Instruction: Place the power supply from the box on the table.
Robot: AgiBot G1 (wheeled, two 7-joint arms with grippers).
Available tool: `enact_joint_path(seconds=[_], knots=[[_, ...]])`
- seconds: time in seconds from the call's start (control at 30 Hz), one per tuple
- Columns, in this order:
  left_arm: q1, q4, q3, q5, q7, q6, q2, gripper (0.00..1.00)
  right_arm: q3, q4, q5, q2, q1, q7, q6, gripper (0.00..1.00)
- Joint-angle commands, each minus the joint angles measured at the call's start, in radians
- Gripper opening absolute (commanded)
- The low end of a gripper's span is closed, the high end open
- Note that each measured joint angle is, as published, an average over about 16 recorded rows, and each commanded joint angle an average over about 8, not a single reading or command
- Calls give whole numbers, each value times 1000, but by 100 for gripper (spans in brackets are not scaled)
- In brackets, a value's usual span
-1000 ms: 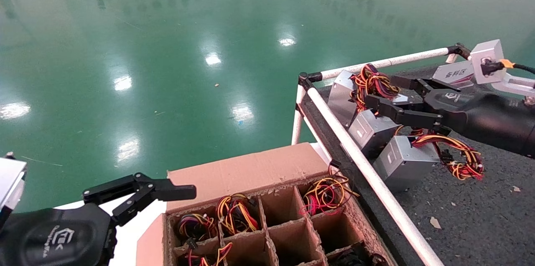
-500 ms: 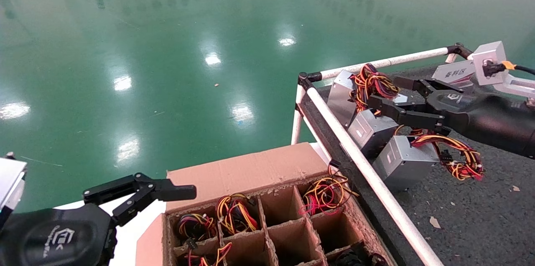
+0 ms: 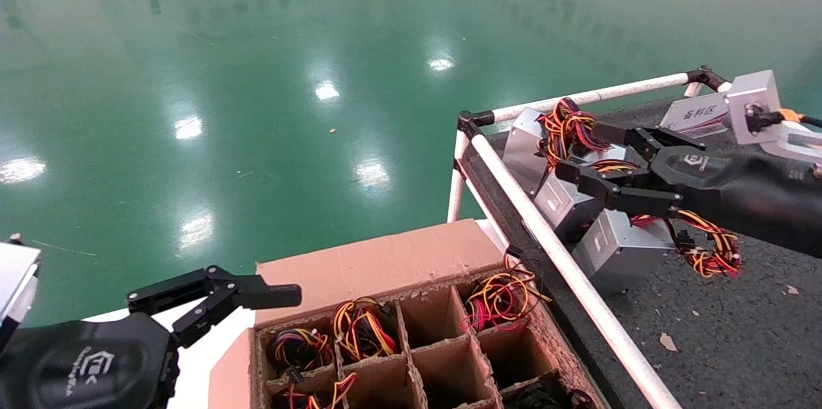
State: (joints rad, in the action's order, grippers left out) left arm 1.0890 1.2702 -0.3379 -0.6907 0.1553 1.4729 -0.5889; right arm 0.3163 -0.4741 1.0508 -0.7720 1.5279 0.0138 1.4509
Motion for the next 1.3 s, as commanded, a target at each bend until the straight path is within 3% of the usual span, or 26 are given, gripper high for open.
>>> enact_joint_path(seconds=[0.03, 1.3], knots=[[0, 0, 0, 0, 0, 0, 0, 100, -2, -34, -13, 7, -19, 7, 2, 100], [0, 0, -1, 0, 0, 0, 0, 100, -31, -677, -268, 134, -379, 145, 37, 100]])
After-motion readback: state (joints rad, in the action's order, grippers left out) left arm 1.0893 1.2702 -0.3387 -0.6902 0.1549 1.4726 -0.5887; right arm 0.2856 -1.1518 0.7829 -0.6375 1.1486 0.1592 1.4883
